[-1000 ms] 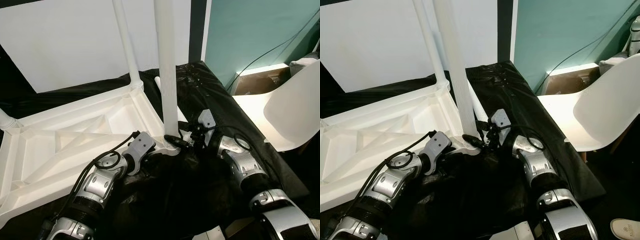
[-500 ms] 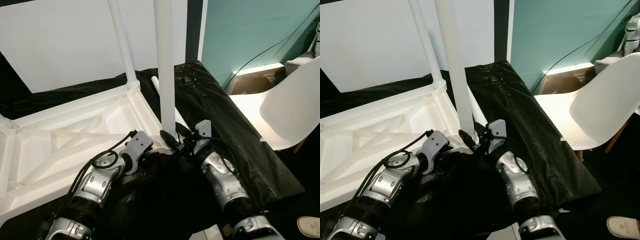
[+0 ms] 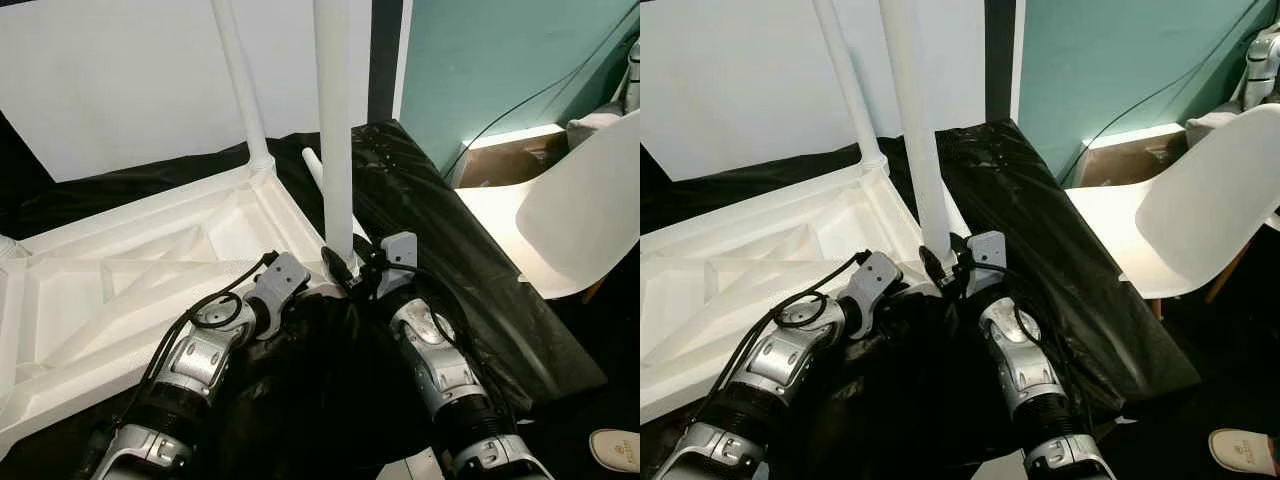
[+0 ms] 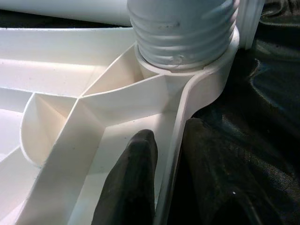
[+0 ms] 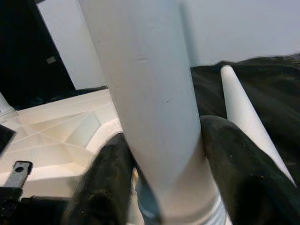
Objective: Building children table
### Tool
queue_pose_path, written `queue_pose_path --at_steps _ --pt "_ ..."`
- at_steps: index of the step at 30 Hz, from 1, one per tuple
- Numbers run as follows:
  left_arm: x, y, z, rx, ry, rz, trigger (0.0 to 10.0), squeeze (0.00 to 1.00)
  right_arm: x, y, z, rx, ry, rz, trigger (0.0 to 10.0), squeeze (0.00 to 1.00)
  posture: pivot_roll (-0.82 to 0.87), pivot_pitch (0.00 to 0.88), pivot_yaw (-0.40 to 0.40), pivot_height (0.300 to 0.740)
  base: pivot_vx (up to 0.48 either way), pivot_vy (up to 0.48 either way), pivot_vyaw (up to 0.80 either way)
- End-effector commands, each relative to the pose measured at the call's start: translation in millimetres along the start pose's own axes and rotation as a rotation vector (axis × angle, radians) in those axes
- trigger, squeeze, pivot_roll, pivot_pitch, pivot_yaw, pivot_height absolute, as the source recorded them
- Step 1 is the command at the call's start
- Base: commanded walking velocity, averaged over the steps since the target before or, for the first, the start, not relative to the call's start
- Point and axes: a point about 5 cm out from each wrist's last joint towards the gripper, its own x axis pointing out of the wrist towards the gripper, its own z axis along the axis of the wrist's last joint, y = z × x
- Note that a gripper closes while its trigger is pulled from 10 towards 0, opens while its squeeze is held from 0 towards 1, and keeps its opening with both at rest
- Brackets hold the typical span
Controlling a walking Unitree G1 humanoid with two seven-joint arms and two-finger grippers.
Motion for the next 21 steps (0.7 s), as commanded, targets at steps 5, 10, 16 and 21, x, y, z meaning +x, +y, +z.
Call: queue_pose_path --at_steps 5,10,16,21 --pt "1.2 -16.4 -22 -0.024 0.074 -0.100 10.0 0.00 -7.3 -39.9 15 -0.077 -0.041 -0.209 10.0 0.00 -0.06 0.000 0.068 0.740 0.000 0.000 0.00" --pt "1.4 -16.7 -23 -0.023 0.074 -0.099 10.0 0.00 -7.1 -36.2 17 -0.109 -0.039 -0.176 10.0 0.00 -0.06 0.000 0.067 0.740 0.000 0.000 0.00" --pt "1.6 -17.4 -23 -0.015 0.073 -0.100 10.0 0.00 -6.6 -28.3 28 -0.256 -0.054 -0.004 10.0 0.00 -0.07 0.000 0.070 0.740 0.000 0.000 0.00" --pt "1.6 -18.5 -19 0.009 0.025 -0.106 10.0 0.00 -11.9 -41.0 37 -0.300 -0.050 -0.048 10.0 0.00 -0.08 0.000 0.068 0.740 0.000 0.000 0.00"
